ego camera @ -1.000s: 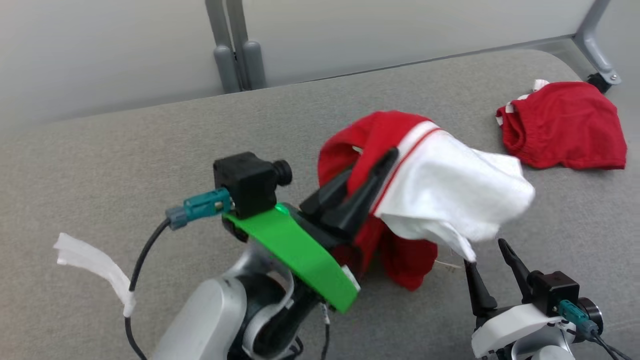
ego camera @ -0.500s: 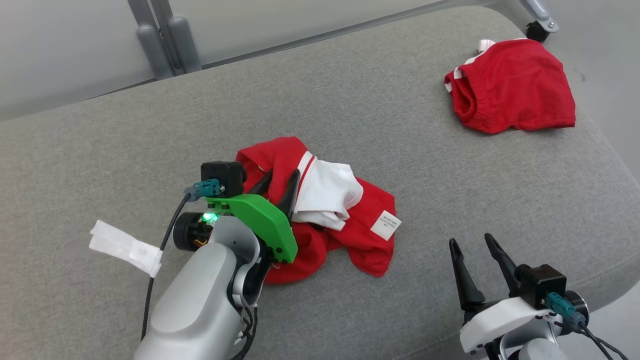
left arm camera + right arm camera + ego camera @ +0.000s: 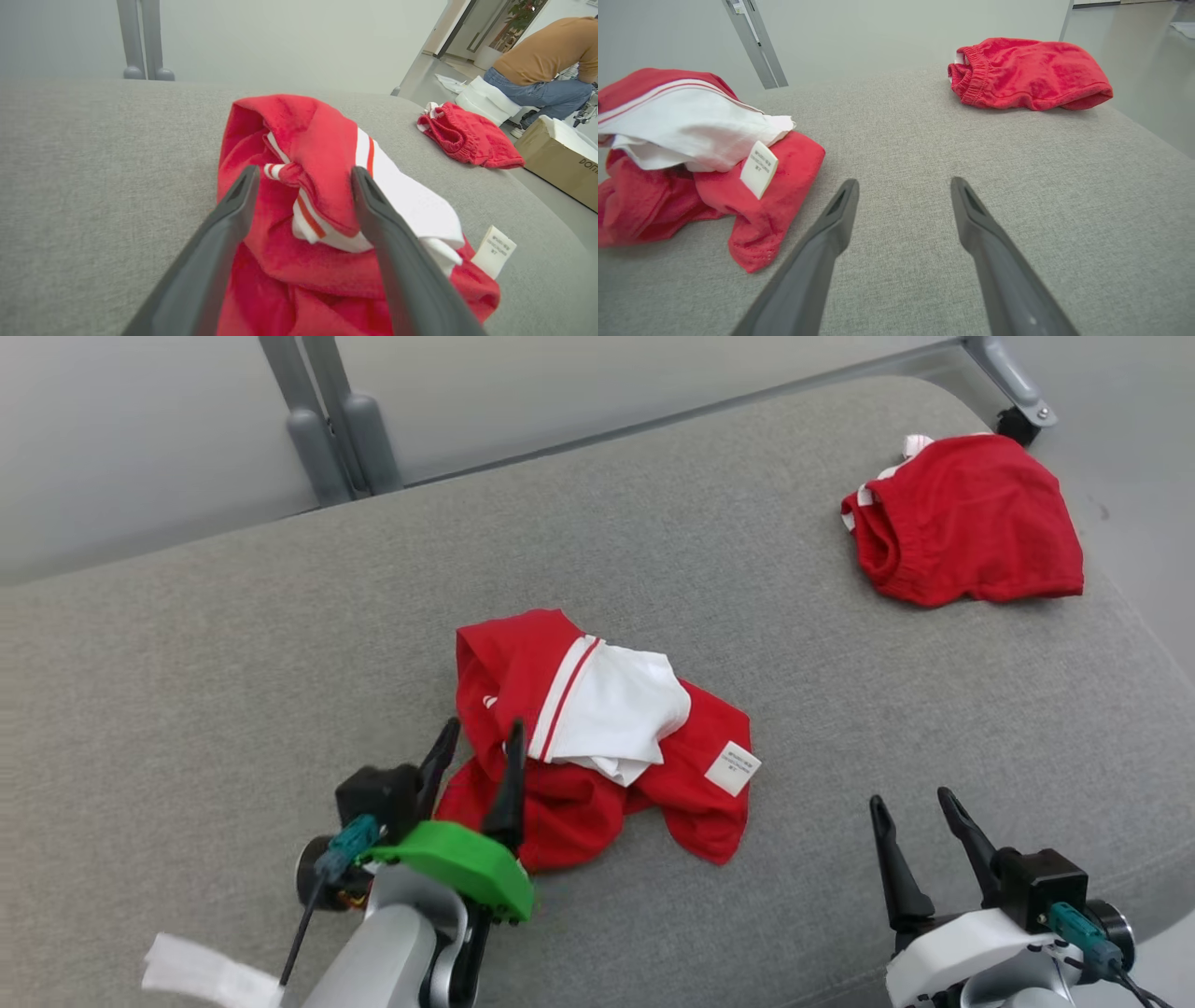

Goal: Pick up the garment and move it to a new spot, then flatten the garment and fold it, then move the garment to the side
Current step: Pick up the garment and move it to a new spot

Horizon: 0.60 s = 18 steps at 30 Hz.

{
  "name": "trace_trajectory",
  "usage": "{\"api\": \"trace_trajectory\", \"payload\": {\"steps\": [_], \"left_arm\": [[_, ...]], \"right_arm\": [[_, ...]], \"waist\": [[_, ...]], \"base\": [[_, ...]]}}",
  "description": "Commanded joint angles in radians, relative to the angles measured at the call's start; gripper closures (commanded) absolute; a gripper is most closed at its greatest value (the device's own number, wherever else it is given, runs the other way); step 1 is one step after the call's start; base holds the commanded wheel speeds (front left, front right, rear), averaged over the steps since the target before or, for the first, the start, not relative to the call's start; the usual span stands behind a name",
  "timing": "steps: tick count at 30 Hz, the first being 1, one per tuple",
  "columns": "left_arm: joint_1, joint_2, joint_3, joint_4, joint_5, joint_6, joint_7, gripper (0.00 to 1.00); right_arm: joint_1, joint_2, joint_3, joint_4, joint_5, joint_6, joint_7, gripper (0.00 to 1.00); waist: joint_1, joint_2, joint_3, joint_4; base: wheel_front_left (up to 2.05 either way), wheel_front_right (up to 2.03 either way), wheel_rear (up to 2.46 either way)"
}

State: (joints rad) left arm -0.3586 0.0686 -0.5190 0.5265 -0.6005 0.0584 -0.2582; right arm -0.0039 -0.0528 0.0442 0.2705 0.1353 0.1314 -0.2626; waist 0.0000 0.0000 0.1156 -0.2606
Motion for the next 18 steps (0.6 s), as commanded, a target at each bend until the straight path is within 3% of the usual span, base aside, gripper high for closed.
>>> {"api": "trace_trajectory", "payload": {"steps": [1,5,8,18], "left_arm": [[0.059,0.015,0.035,-0.059,0.039,0.019,-0.008,0.00],[0.234,0.037,0.102,-0.224,0.160,0.050,-0.006,0.00],[0.344,0.038,0.154,-0.299,0.223,0.050,-0.007,0.00],[0.569,0.005,0.331,-0.392,0.336,-0.014,-0.006,0.00]], "right_arm": [[0.021,-0.008,-0.010,-0.011,-0.008,-0.001,-0.003,0.00],[0.048,-0.023,-0.014,-0.029,-0.023,-0.002,-0.003,0.00],[0.064,-0.036,-0.022,-0.045,-0.030,-0.001,-0.003,0.00],[0.093,-0.040,-0.042,-0.093,-0.045,-0.002,-0.003,0.00]], "waist": [[0.0000,0.0000,-0.059,0.060],[0.0000,0.0000,-0.093,0.103],[0.0000,0.0000,-0.106,0.141],[0.0000,0.0000,-0.143,0.252]], "base": [[0.00,0.00,0.00],[0.00,0.00,0.00],[0.00,0.00,0.00],[0.00,0.00,0.00]]}}
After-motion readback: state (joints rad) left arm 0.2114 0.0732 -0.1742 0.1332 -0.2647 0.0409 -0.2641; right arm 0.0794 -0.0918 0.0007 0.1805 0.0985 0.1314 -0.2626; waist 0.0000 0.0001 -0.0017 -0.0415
